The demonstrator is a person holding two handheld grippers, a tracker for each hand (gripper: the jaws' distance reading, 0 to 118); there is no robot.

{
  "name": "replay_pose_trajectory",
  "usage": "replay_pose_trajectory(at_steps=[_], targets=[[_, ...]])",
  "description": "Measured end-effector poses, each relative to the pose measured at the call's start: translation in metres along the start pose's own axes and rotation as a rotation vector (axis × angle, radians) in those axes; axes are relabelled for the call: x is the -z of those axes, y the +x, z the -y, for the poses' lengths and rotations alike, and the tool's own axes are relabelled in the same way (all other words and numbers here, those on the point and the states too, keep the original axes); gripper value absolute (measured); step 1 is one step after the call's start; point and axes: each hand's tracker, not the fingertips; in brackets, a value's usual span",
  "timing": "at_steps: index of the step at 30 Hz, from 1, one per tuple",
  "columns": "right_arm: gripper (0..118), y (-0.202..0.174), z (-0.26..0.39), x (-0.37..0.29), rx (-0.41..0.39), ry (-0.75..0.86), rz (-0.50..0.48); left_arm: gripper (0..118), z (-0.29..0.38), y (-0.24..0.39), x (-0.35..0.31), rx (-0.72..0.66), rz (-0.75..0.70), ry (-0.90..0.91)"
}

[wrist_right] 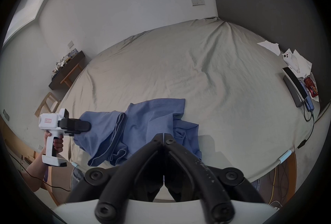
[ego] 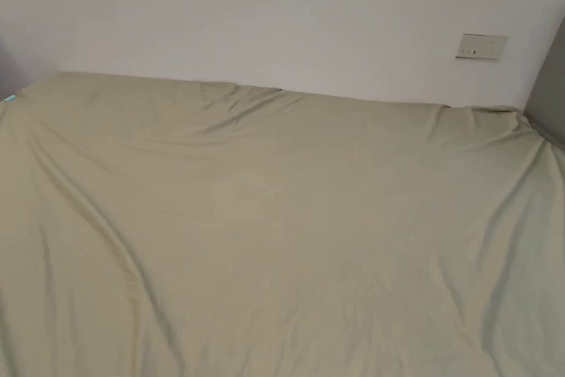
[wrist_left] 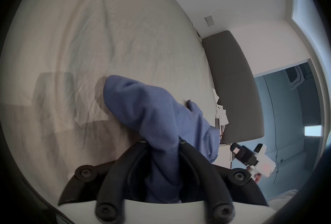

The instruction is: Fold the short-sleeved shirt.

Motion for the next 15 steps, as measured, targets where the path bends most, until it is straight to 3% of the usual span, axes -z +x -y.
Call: replay_pose_trajectory(at_steps=[10,15], targets=[[2,0.002,0.000,-0.002,0.010,0.024,-0.018,17,-0.008,0.012,-0.131,-0.070,-0.286,0.226],[2,0.003,0.004,0.000,0.002,0.022,-0.029,17,0.002,0.042,-0.152,0.054,-0.546,0.260]])
